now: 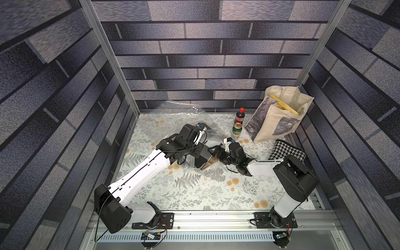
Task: Take the scarf out of the vacuum bag
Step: Take out the scarf from the vacuum bag.
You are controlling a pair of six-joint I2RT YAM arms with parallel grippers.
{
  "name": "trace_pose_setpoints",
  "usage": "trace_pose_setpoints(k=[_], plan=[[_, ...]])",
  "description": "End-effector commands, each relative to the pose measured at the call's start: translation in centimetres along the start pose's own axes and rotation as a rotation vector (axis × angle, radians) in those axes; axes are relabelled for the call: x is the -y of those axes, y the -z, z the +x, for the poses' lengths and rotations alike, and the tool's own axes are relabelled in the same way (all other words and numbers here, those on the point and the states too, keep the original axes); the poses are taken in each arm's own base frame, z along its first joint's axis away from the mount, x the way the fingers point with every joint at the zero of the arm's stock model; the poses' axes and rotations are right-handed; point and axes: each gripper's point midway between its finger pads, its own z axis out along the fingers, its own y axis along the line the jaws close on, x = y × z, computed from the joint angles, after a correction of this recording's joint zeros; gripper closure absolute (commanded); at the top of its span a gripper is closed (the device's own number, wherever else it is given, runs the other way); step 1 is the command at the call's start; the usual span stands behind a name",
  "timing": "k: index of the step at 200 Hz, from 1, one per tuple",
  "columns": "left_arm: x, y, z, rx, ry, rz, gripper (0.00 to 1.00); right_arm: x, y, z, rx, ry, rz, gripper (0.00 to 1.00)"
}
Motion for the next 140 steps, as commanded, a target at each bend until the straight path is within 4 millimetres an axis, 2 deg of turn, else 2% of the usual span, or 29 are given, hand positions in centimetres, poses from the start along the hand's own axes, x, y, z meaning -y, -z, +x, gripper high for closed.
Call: trace_pose_setpoints(k=[1, 69, 140], plan=[[0.4, 0.3, -0.4, 0.033, 0.018, 0.019, 1.00, -1.2, -0.7, -0.8, 0.050, -0.034, -0.077, 0.00], [0.5, 0.0, 0.0, 0.022, 0.018, 0.029, 1.00, -0.5, -2.7, -0.4, 0.047, -0.088, -0.108, 0.00], [0.6, -0.2, 0.2, 0.019, 0.030, 0.042, 1.00, -2.2, -4.0, 0.3, 0.021, -0.083, -0.131, 0.00]])
